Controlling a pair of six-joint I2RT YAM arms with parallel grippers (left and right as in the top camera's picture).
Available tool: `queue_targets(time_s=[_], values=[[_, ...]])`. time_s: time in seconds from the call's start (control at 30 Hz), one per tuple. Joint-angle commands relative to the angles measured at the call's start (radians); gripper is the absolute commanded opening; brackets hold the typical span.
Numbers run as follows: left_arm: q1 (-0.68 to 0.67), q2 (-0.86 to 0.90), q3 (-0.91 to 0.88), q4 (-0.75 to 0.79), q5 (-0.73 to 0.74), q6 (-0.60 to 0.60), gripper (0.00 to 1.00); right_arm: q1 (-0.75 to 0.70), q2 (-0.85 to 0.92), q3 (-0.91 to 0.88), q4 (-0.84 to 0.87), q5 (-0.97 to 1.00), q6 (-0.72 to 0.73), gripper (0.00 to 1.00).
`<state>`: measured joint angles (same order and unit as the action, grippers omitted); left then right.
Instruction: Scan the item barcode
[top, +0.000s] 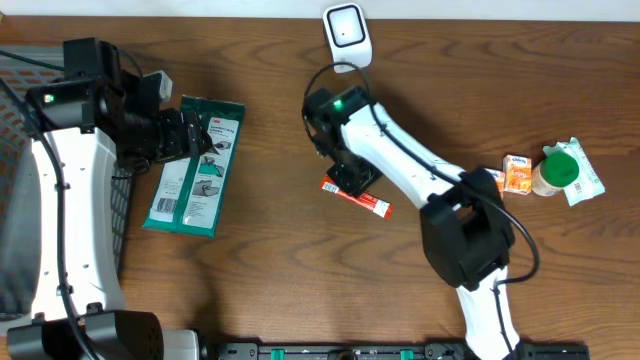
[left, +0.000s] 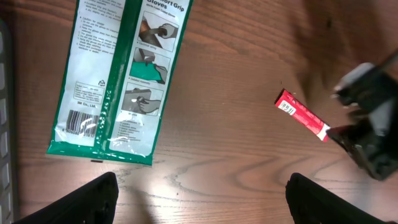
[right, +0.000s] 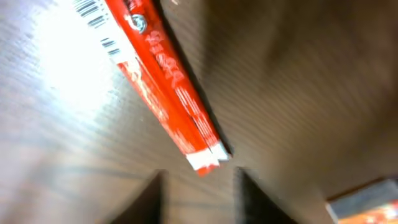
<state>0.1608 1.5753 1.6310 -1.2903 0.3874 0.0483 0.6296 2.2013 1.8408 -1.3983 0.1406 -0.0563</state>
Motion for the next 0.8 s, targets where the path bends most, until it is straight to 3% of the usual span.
queue_targets(time_s=[0.0,0.13,0.3,0.43,0.77], values=[[0.0,-0.013,0.0,-0.003,0.005,-0.005,0.87,-0.043,-0.053,0.024,-0.039,0.008,-0.026,0.64],[0.0,-0.013,0.0,-0.003,0.005,-0.005,0.87,-0.071,-0.052,0.0,-0.048,-0.035,-0.027,0.67],[0.0,-0.013,0.0,-0.003,0.005,-0.005,0.87,-0.107,-0.052,-0.063,-0.018,-0.039,-0.027,0.61],[0.0,-0.013,0.0,-0.003,0.005,-0.005,0.87,-0.126,-0.052,-0.168,0.048,-0.061,-0.027,0.49],[0.0,-0.013,0.0,-0.003,0.005,-0.005,0.87,-0.125,-0.052,-0.335,0.193,-0.15,-0.027,0.46]])
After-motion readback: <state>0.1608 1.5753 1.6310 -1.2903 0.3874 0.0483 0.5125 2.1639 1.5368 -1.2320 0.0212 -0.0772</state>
